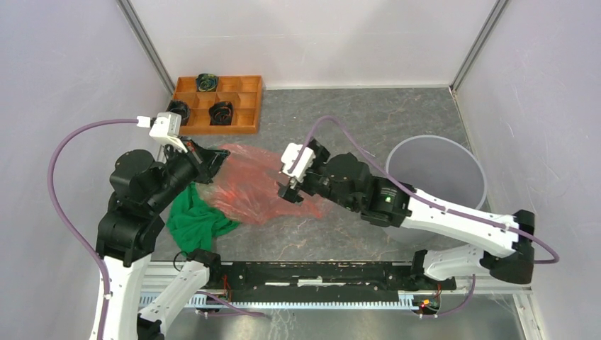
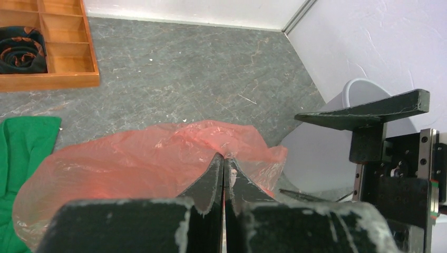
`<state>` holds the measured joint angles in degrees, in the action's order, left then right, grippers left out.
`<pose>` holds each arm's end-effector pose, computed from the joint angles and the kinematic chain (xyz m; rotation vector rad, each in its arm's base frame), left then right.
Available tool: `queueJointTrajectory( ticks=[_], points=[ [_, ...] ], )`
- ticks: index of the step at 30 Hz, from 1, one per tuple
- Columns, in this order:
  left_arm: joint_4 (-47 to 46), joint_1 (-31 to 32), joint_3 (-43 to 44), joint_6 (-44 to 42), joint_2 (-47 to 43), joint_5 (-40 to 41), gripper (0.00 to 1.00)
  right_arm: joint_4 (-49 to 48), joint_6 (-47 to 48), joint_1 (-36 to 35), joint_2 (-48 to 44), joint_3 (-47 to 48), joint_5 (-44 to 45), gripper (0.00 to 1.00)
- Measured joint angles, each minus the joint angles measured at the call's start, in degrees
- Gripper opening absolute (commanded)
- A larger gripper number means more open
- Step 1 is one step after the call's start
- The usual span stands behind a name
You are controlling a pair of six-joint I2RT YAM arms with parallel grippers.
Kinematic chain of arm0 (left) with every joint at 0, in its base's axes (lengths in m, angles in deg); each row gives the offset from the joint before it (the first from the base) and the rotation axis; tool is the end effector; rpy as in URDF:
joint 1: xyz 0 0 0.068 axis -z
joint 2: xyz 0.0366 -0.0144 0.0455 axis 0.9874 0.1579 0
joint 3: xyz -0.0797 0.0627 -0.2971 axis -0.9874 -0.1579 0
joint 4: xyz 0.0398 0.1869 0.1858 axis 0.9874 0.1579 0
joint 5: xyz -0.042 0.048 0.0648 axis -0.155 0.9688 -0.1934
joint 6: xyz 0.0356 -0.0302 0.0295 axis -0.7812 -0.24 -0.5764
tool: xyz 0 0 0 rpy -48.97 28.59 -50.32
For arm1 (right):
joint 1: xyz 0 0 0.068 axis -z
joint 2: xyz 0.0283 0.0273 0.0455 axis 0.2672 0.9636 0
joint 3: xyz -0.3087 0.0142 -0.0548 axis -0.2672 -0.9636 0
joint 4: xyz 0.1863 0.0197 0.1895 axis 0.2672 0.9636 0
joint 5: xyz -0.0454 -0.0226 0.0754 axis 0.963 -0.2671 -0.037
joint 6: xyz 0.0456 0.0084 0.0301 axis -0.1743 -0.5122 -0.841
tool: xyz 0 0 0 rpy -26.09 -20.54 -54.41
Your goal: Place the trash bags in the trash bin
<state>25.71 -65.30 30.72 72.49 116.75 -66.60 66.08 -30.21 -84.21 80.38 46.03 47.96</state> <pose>0.0652 -0.0268 0.4841 0.0491 1.8007 -0.6786 0.1088 0.2516 0.4355 -1.0421 1.4724 0.4458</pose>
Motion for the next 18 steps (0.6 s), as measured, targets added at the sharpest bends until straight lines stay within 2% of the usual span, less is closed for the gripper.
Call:
queueJointTrajectory(
  ticks=[4, 8, 10, 11, 13, 14, 16, 17, 18],
  points=[
    [0.0, 0.0, 0.6, -0.1, 0.1, -0.3, 0.02, -3.2, 1.1, -2.2, 5.8, 3.8, 0.9, 0.98],
    [0.1, 0.0, 1.0, -0.8, 0.4, -1.2, 0.02, -5.7, 3.2, -2.9, 10.7, 5.3, 8.7, 0.98],
    [0.3, 0.0, 1.1, -1.4, 0.5, -1.4, 0.02, -7.0, 5.2, -2.8, 12.5, 5.3, 13.8, 0.9],
    [0.5, 0.0, 1.1, -1.8, 0.5, -1.5, 0.02, -7.9, 6.4, -2.6, 13.4, 5.3, 15.6, 0.83],
    [0.9, 0.0, 1.1, -2.4, 0.7, -1.6, 0.02, -9.2, 8.4, -1.9, 14.4, 5.2, 16.2, 0.61],
    [1.0, 0.0, 1.1, -2.5, 0.7, -1.7, 0.02, -9.7, 9.4, -1.4, 14.7, 5.2, 15.5, 0.38],
    [1.1, 0.0, 1.1, -3.0, 0.9, -2.0, 0.02, -10.8, 10.9, -0.5, 15.0, 5.2, 13.2, 0.06],
    [1.1, 0.0, 1.1, -3.3, 1.1, -2.1, 0.02, -11.2, 11.5, -0.3, 15.0, 5.2, 12.6, 0.0],
    [1.1, 0.0, 1.1, -3.3, 1.4, -2.1, 0.05, -11.6, 10.7, 0.2, 15.0, 5.2, 11.8, 0.0]
  ],
)
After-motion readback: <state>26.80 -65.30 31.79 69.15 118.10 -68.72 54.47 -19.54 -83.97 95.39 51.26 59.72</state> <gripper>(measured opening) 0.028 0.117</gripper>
